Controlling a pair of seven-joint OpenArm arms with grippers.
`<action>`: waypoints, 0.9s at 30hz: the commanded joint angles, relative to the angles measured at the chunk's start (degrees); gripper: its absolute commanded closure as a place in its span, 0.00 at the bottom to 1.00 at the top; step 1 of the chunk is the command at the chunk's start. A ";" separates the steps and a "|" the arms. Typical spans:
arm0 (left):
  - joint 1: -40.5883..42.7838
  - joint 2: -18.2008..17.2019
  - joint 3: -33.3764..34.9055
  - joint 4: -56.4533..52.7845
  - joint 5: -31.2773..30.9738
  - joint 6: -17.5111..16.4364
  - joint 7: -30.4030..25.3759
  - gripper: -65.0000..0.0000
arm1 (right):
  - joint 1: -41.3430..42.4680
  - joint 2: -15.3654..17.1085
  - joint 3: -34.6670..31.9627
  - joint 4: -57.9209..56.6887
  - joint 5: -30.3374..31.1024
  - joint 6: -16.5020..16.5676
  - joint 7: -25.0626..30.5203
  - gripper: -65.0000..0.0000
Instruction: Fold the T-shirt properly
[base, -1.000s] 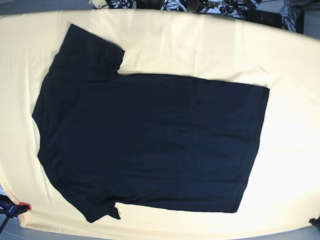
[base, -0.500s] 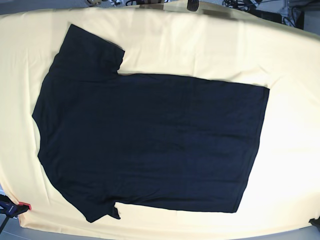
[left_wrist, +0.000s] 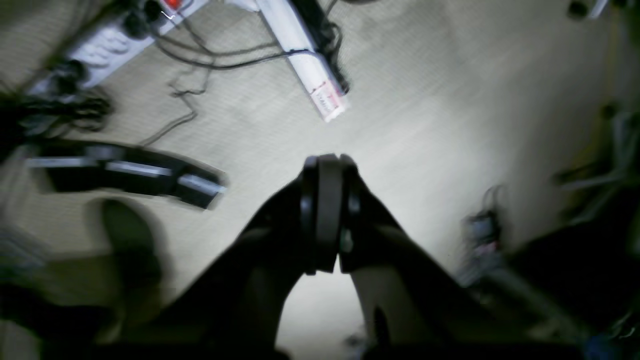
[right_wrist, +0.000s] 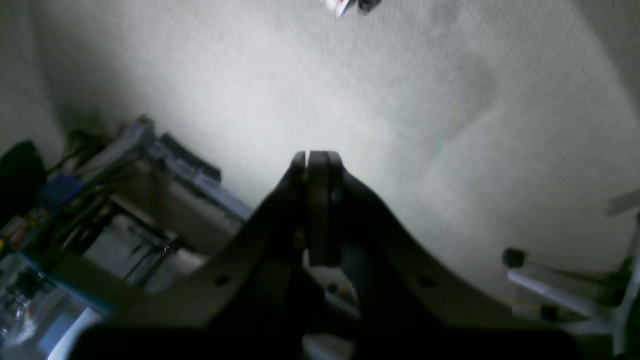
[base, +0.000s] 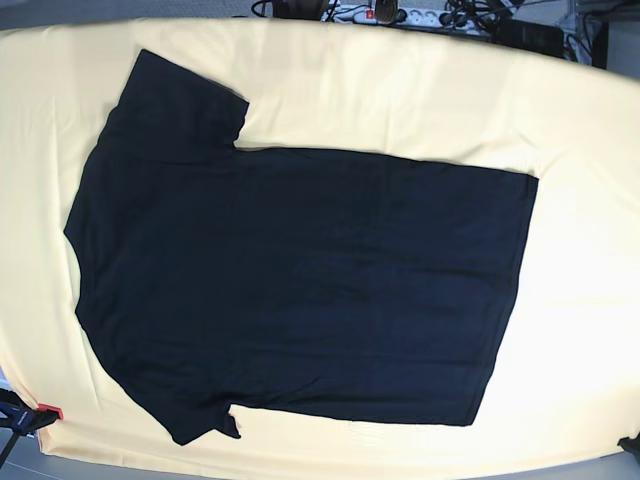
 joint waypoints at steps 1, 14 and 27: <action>2.45 -1.29 0.11 3.67 0.20 0.28 0.61 1.00 | -2.86 1.42 0.24 4.22 -0.04 -0.48 -0.20 1.00; 13.51 -8.61 -5.97 34.73 23.37 9.86 5.95 1.00 | -19.58 8.00 0.26 39.93 -26.93 -17.18 -0.46 1.00; 11.08 -17.62 -31.04 40.17 23.56 9.88 0.26 1.00 | -12.87 8.98 12.55 45.72 -36.76 -21.77 5.07 1.00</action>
